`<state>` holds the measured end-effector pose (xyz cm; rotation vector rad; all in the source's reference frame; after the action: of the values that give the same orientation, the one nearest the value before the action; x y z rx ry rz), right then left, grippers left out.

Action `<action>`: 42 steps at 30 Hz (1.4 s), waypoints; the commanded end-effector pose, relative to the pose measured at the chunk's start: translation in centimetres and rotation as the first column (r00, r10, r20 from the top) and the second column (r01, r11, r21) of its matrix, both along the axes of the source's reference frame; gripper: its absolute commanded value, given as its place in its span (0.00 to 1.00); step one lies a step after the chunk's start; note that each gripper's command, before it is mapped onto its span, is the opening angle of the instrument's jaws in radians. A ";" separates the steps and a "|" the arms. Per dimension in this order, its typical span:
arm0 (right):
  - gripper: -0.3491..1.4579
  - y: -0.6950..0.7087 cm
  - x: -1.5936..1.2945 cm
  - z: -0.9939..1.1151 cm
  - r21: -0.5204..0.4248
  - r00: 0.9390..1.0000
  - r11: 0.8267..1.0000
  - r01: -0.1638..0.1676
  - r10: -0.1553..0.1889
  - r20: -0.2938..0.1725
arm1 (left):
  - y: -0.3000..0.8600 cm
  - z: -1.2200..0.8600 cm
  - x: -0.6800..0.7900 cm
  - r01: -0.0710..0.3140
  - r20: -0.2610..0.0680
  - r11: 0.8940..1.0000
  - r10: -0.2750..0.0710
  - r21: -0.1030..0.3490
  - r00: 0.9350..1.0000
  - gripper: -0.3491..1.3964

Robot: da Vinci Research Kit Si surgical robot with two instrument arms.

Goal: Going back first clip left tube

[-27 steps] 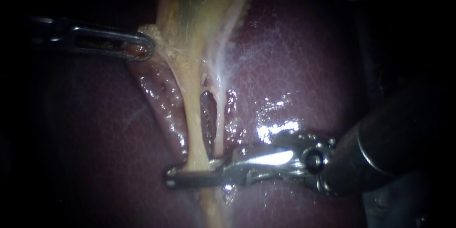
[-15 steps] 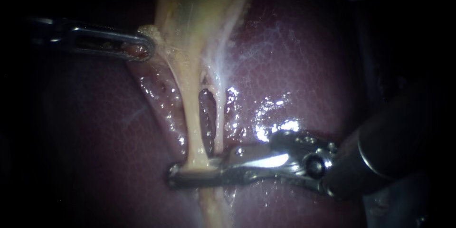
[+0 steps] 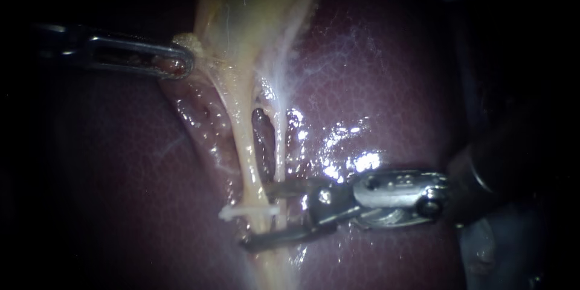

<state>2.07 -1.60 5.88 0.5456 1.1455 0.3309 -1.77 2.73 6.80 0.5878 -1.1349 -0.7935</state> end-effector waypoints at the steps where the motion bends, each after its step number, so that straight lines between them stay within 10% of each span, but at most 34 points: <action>1: 0.47 0.03 -0.05 -0.06 -0.025 1.000 1.000 0.000 0.000 -0.003 | 0.00 -0.01 0.01 -0.001 0.001 1.000 0.001 0.000 1.000 0.00; 13: 0.47 0.51 -0.64 -0.67 -0.165 1.000 0.986 0.002 -0.003 -0.008 | 0.00 0.00 0.02 -0.001 0.001 1.000 0.001 0.000 1.000 0.00; 24: 0.47 0.88 -1.07 -0.80 -0.228 1.000 0.974 -0.001 0.002 0.004 | -0.01 0.01 0.01 -0.001 0.000 1.000 0.001 -0.001 1.000 0.00; 42: 0.47 0.96 -1.19 -0.74 -0.246 1.000 0.969 0.005 -0.004 0.003 | -0.06 0.18 -0.13 -0.004 0.001 1.000 0.004 -0.007 1.000 0.00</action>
<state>0.88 -0.64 5.15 0.3293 1.1635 0.1807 -1.92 2.66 7.01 0.5858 -1.1377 -0.7850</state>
